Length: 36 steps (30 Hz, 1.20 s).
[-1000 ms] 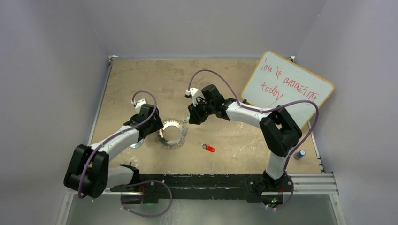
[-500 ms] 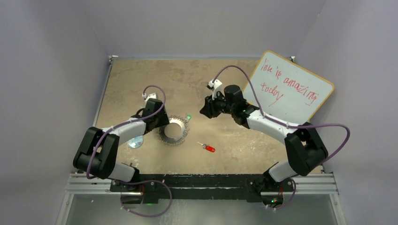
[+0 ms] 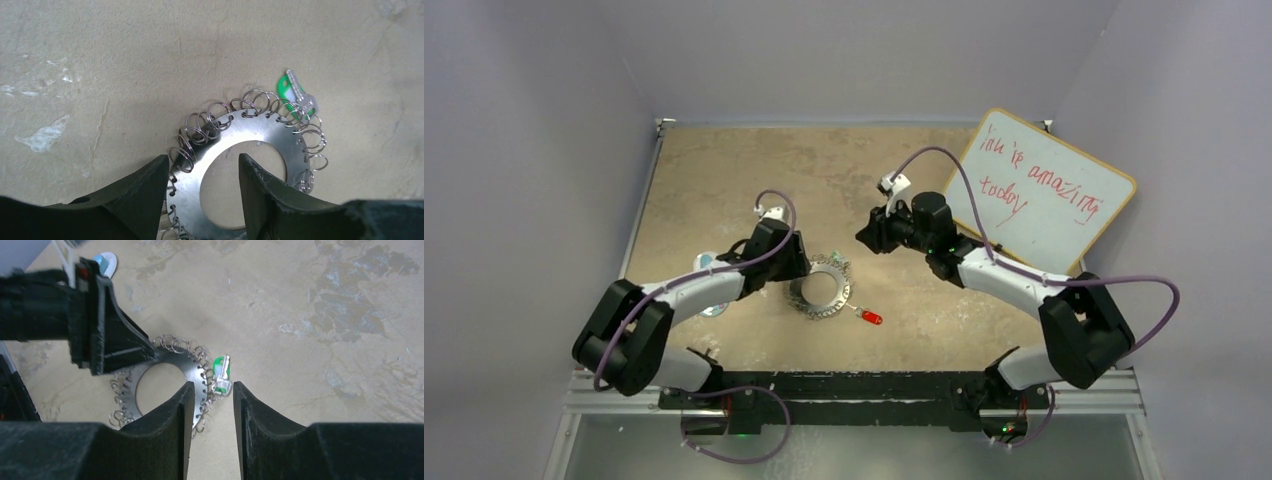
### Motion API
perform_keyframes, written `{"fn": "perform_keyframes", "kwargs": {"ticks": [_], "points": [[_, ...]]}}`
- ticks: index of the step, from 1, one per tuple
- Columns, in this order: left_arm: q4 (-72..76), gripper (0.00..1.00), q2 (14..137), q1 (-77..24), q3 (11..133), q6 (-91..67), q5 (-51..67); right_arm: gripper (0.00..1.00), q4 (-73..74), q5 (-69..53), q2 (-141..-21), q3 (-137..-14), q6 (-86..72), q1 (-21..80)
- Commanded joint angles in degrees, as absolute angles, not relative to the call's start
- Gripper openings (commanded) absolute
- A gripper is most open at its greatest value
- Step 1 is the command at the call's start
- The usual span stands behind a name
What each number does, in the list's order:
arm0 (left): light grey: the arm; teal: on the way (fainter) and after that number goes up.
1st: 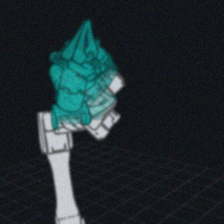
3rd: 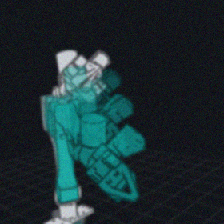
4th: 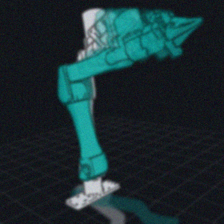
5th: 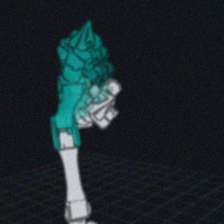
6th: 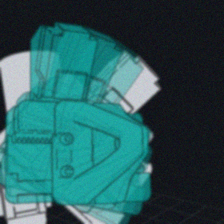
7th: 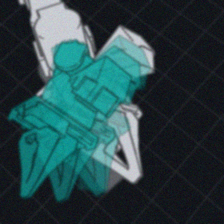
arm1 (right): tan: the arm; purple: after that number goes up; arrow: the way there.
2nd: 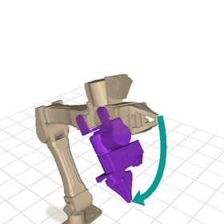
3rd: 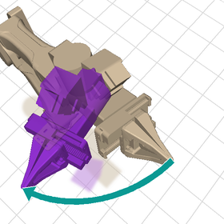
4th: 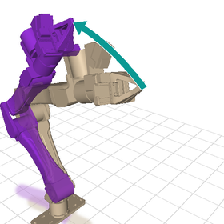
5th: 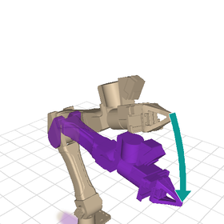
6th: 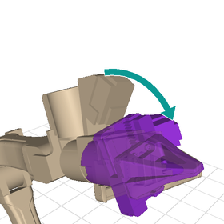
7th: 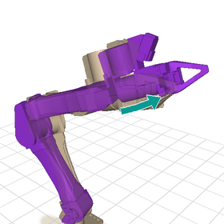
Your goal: Put the keys on the keyring
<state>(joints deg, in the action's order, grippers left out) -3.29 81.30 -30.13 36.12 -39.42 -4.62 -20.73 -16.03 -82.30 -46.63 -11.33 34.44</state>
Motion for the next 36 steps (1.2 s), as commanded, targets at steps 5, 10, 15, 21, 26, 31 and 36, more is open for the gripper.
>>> {"fn": "perform_keyframes", "kwargs": {"ticks": [5,10,15,21,26,31,36], "points": [[4.96,0.54,67.09,-30.04,30.34,-38.54,-7.67,0.37,-41.80,-12.80,-71.90,-33.63,-6.40,34.32],[10.74,0.57,62.06,-30.05,26.77,-37.23,-4.60,0.30,-49.02,-5.91,-68.45,-27.60,-4.88,34.28],[15.10,0.60,62.30,-29.93,26.38,-37.76,0.74,0.30,-45.36,-9.87,-69.75,-29.27,-3.14,34.28],[17.35,0.60,66.25,-29.74,27.95,-38.73,4.49,0.46,-38.57,-18.73,-73.95,-35.28,-6.29,34.32],[16.65,0.59,69.76,-28.11,30.05,-38.32,8.10,0.50,-29.45,-20.48,-79.07,-41.79,-11.48,34.30],[19.15,0.59,71.97,-25.22,29.70,-40.26,13.96,0.51,-24.82,-21.92,-85.45,-45.95,-15.38,34.36],[22.60,0.58,73.47,-21.74,28.41,-43.24,18.64,0.48,-21.49,-23.95,-90.52,-48.67,-17.62,34.77]]}}
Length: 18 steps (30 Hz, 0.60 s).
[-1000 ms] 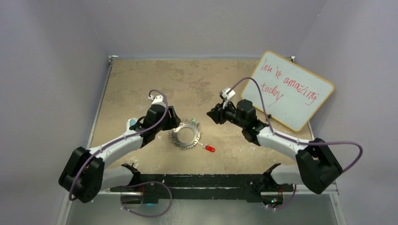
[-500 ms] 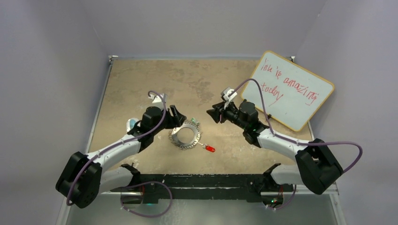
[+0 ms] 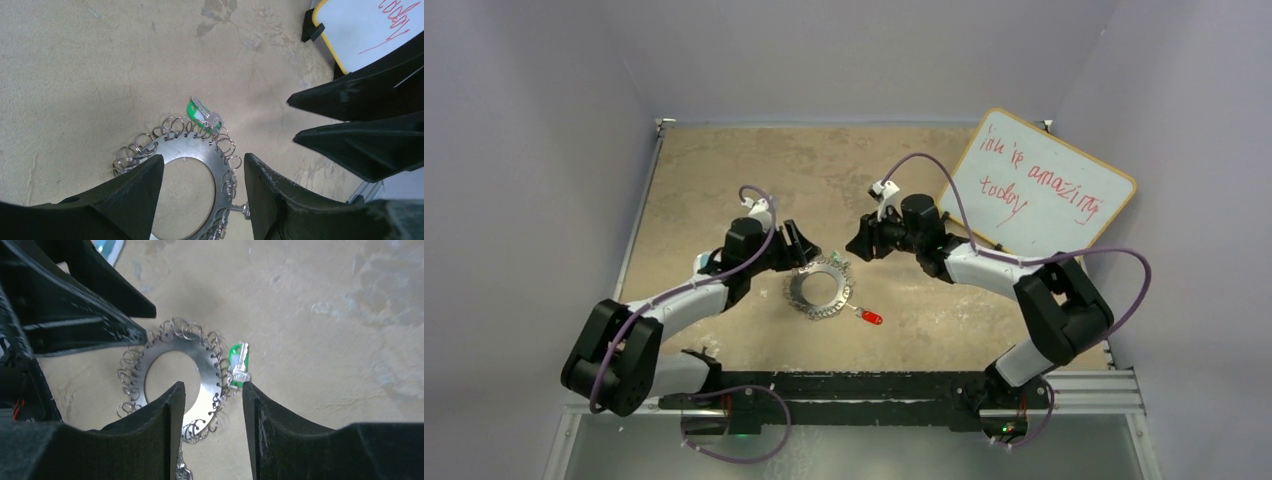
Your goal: Put the keys on the keyring
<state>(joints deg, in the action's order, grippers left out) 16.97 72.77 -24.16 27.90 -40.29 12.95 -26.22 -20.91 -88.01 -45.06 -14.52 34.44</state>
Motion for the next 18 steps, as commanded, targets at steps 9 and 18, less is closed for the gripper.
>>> {"fn": "perform_keyframes", "kwargs": {"ticks": [9,18], "points": [[22.68,0.56,74.18,-20.81,27.35,-42.13,21.21,0.44,-11.49,-22.42,-94.44,-51.57,-14.69,37.60],[23.77,0.49,77.76,-25.93,27.61,-42.98,21.43,0.38,-9.13,-24.97,-93.98,-47.98,-16.85,38.28]]}}
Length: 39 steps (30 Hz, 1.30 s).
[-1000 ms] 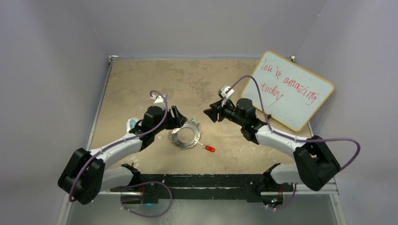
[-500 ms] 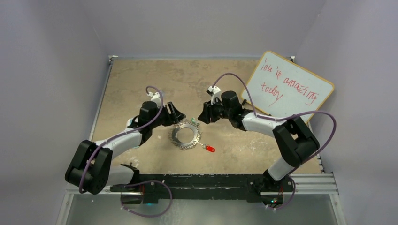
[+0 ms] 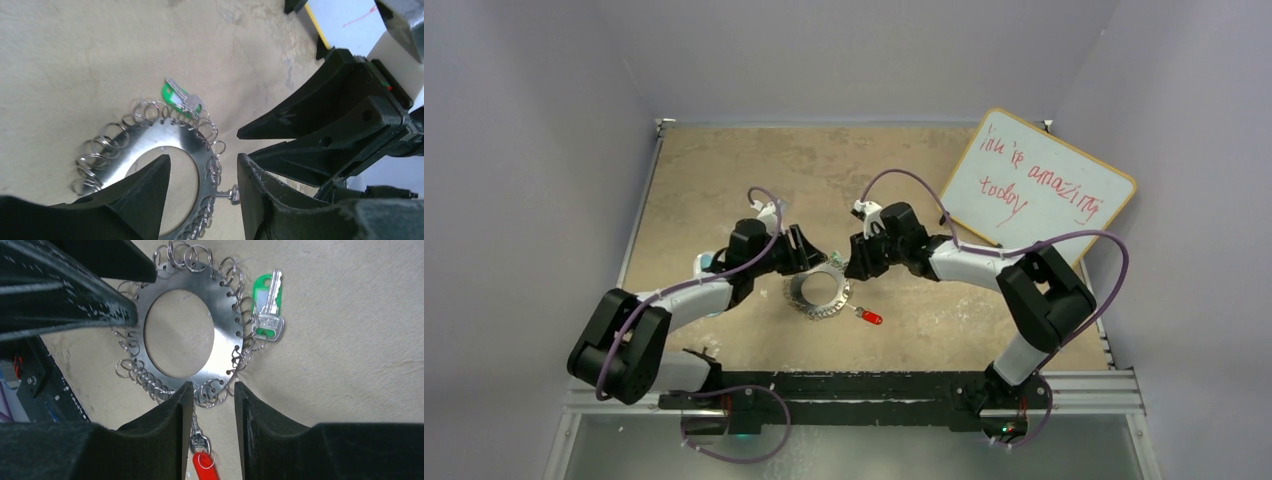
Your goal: Put the keys on the keyring
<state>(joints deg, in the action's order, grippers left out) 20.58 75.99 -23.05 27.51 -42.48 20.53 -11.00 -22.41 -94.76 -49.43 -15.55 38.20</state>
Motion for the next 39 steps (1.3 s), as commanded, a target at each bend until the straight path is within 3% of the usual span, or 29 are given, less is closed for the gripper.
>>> {"fn": "perform_keyframes", "kwargs": {"ticks": [1,6,10,14,17,30,39], "points": [[24.08,0.49,78.29,-26.80,27.79,-43.24,21.11,0.37,-9.37,-25.79,-93.85,-47.15,-17.37,38.24],[27.21,0.45,81.31,-30.28,28.52,-44.74,20.62,0.31,-13.93,-28.43,-92.30,-40.58,-20.93,38.23],[30.11,0.43,82.29,-31.62,28.15,-45.69,20.70,0.21,-18.15,-27.39,-92.44,-37.06,-21.52,38.23],[30.10,0.42,82.17,-32.06,28.26,-45.47,20.30,0.10,-18.55,-27.41,-94.66,-36.79,-20.01,38.23],[28.05,0.41,81.00,-32.08,28.60,-44.36,18.55,0.07,-18.63,-26.78,-95.80,-37.90,-19.73,38.36],[24.01,0.41,76.60,-32.08,28.41,-42.89,13.63,0.03,-20.89,-27.62,-98.84,-42.61,-23.02,39.11],[26.31,0.38,78.38,-32.05,26.78,-44.24,16.06,0.10,-22.56,-24.33,-93.01,-41.03,-29.98,36.63]]}}
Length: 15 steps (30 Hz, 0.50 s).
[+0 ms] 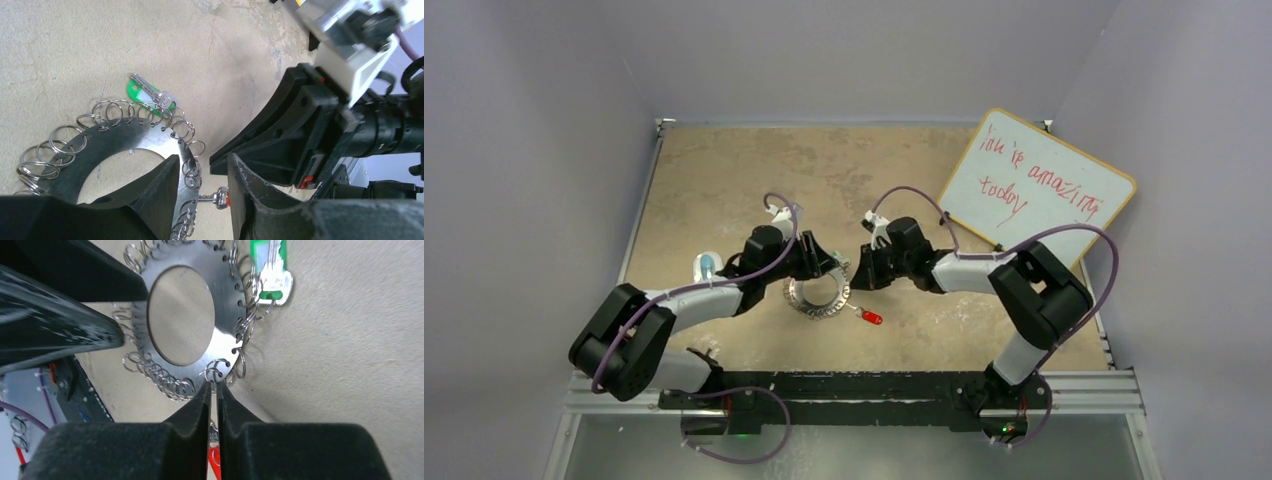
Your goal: Put the keys on the keyring
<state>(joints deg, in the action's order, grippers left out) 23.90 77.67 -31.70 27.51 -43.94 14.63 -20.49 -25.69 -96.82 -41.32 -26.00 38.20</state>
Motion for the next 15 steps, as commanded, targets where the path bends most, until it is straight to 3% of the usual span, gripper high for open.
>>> {"fn": "perform_keyframes", "kwargs": {"ticks": [1,4,10,15], "points": [[27.62,0.37,78.92,-32.08,26.47,-44.99,16.91,0.12,-22.58,-24.74,-92.74,-40.94,-30.35,36.33],[31.17,0.35,80.85,-32.32,25.42,-46.78,19.45,0.15,-22.25,-26.11,-92.38,-40.76,-31.91,35.66],[37.88,0.25,87.36,-33.34,24.49,-50.78,23.71,0.12,-21.82,-29.38,-94.10,-40.16,-33.74,35.07],[38.55,0.26,89.86,-34.19,24.27,-51.08,21.98,0.06,-22.67,-33.17,-99.18,-40.77,-32.18,35.07]]}}
